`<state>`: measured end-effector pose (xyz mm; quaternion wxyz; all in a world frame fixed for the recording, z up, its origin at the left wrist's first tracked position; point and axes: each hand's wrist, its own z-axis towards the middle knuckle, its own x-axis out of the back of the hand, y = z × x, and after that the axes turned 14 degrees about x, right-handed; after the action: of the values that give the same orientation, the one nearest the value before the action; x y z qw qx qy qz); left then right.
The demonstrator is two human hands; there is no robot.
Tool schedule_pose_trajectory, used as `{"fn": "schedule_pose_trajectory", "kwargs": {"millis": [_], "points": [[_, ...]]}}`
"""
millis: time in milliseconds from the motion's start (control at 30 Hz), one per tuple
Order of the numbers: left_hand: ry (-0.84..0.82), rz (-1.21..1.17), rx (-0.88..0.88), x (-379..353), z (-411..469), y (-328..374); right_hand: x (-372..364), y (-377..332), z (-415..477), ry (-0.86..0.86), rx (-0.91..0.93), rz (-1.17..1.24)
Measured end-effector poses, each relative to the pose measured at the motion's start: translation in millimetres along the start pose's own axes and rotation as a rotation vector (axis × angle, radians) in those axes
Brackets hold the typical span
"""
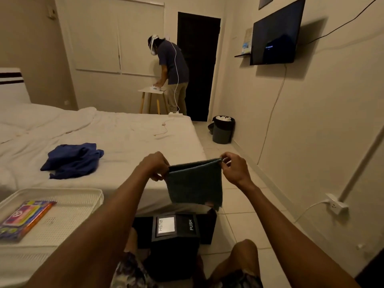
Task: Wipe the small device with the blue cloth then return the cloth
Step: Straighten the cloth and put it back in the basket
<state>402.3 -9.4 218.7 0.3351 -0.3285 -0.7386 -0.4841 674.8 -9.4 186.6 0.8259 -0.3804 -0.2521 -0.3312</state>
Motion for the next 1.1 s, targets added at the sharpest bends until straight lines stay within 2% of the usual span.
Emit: {"fn": "schedule_pose_trajectory", "kwargs": {"millis": [133, 300, 467, 600, 800, 967, 1100], "points": [[-0.179, -0.058, 0.13, 55, -10, 11, -6, -22, 11, 0.028, 0.051, -0.06], [-0.228, -0.346, 0.213, 102, 5, -18, -21, -51, 38, 0.038, 0.074, 0.013], [-0.206, -0.471, 0.089, 126, 15, -61, -52, -71, 67, 0.012, 0.063, 0.093], [-0.045, -0.258, -0.038, 134, 14, -98, -86, -89, 88, -0.012, 0.088, 0.129], [0.188, -0.316, -0.182, 139, 34, -168, -149, -122, 107, -0.091, 0.121, 0.203], [0.484, -0.143, -0.114, 170, 41, -223, -200, -168, 125, -0.152, 0.162, 0.263], [0.498, -0.129, 0.007, 205, 44, -266, -239, -211, 131, -0.185, 0.218, 0.335]]}}
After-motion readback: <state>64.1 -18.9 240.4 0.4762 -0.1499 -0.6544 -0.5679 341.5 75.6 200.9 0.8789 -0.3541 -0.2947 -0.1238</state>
